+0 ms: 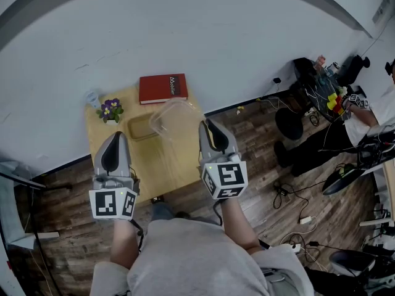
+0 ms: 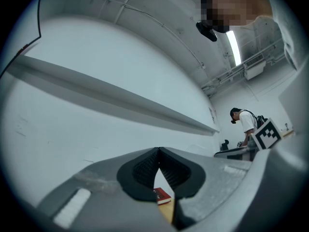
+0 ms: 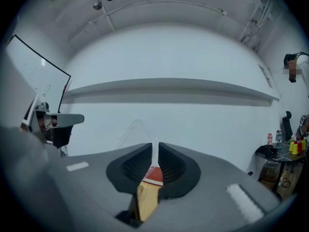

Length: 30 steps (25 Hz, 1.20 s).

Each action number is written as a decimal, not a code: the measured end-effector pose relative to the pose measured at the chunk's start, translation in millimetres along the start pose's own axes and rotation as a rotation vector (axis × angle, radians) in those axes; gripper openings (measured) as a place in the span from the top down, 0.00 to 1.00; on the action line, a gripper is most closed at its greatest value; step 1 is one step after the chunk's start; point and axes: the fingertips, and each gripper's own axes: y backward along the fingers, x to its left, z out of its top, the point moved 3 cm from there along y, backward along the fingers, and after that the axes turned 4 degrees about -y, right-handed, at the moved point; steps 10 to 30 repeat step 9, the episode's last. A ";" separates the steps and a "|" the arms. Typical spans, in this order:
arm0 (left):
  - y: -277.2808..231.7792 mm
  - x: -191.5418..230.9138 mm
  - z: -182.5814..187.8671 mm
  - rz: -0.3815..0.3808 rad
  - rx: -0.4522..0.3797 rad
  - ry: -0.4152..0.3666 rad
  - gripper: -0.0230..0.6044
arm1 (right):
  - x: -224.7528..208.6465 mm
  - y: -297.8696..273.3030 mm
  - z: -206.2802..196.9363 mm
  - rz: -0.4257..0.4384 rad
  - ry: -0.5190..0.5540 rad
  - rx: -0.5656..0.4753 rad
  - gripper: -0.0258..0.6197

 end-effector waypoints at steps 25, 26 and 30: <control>-2.1 -0.2 -0.7 0.003 0.001 0.000 0.96 | -1.8 -2.2 -0.5 0.000 0.000 0.001 0.90; -2.1 -0.2 -0.7 0.003 0.001 0.000 0.96 | -1.8 -2.2 -0.5 0.000 0.000 0.001 0.90; -2.1 -0.2 -0.7 0.003 0.001 0.000 0.96 | -1.8 -2.2 -0.5 0.000 0.000 0.001 0.90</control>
